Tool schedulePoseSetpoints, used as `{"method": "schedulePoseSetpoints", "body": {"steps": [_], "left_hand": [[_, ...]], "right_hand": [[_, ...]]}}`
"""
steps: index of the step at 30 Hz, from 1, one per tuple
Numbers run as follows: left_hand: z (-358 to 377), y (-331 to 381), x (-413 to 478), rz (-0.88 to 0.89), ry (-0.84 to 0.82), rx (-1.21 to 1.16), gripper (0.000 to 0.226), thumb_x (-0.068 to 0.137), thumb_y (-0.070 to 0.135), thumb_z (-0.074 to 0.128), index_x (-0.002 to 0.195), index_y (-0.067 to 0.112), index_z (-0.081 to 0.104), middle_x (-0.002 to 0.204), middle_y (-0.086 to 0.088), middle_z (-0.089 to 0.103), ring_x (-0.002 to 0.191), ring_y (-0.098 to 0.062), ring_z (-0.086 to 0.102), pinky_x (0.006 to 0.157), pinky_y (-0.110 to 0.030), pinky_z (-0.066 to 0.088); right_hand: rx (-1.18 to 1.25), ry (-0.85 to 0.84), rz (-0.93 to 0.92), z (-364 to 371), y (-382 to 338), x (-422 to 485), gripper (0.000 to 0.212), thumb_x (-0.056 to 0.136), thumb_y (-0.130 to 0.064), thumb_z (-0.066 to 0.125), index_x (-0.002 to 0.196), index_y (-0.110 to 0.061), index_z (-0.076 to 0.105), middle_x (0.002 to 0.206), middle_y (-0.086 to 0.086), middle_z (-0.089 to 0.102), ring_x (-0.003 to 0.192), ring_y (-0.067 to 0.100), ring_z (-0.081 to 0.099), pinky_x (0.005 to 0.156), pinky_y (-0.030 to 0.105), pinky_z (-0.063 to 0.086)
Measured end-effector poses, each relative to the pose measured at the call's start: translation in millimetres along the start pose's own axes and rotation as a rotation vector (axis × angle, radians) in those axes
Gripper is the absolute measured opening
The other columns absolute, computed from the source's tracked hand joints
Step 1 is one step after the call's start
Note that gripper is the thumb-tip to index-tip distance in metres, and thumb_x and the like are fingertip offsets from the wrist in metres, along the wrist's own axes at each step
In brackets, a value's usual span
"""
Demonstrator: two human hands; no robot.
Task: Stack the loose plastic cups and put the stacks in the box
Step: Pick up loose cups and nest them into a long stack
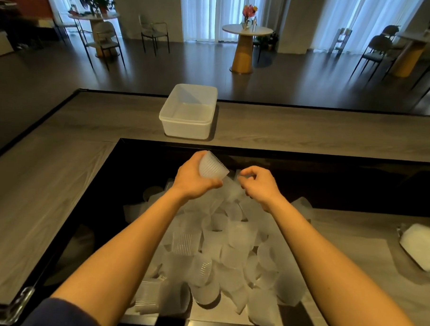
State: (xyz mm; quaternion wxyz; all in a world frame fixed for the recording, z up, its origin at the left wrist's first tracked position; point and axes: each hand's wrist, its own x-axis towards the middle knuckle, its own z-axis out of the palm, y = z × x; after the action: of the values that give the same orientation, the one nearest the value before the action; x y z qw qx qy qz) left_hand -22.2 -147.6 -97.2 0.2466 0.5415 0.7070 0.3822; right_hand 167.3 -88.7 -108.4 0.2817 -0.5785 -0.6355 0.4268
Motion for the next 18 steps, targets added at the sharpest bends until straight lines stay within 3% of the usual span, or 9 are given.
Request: {"method": "schedulePoseSetpoints", "body": {"steps": [3,6,9,12,18], "left_hand": [[-1.2,-10.0,-5.5,0.012,-0.032,0.074,0.089,0.069,0.031,0.089,0.144,0.028,0.042,0.131,0.001,0.053,0.115,-0.019,0.052,0.09,-0.035,0.049],[-3.8,-17.3,-7.6,0.006,-0.065,0.118,0.092,0.068,0.032,0.089,0.146,0.028,0.039,0.131,-0.002,0.054,0.114,-0.021,0.053,0.093,-0.04,0.052],[-4.5,-23.0,-9.1,0.001,-0.085,0.144,0.096,0.067,0.033,0.089,0.148,0.029,0.038,0.132,-0.003,0.053,0.115,-0.022,0.054,0.094,-0.043,0.053],[-2.9,-28.0,-10.2,-0.003,-0.091,0.157,0.097,0.066,0.033,0.089,0.148,0.03,0.037,0.133,-0.002,0.052,0.116,-0.022,0.053,0.092,-0.039,0.052],[0.4,-33.8,-12.1,-0.01,-0.092,0.156,0.097,0.068,0.033,0.089,0.148,0.031,0.035,0.134,-0.003,0.05,0.116,-0.022,0.052,0.085,-0.033,0.048]], "right_hand": [[-0.093,-0.024,0.016,10.4,11.8,0.0,0.036,0.094,-0.024,0.068,0.129,-0.021,0.064,0.106,0.01,0.072,0.089,0.022,0.068,0.07,0.03,0.055],[-0.157,-0.043,0.008,19.6,21.1,-0.2,0.038,0.093,-0.023,0.067,0.131,-0.02,0.064,0.107,0.014,0.072,0.08,0.021,0.066,0.068,0.031,0.057],[-0.205,-0.037,-0.003,25.4,23.4,-2.2,0.023,0.093,-0.017,0.067,0.117,-0.017,0.067,0.086,0.01,0.072,0.067,0.02,0.068,0.071,0.036,0.061],[-0.226,-0.012,-0.02,27.2,22.0,-4.6,0.008,0.092,-0.013,0.065,0.097,-0.017,0.07,0.076,0.004,0.07,0.068,0.02,0.07,0.076,0.04,0.063],[-0.179,0.059,-0.076,20.1,14.1,-11.2,0.017,0.092,-0.012,0.061,0.08,-0.021,0.069,0.073,-0.001,0.069,0.074,0.018,0.069,0.078,0.042,0.062]]}}
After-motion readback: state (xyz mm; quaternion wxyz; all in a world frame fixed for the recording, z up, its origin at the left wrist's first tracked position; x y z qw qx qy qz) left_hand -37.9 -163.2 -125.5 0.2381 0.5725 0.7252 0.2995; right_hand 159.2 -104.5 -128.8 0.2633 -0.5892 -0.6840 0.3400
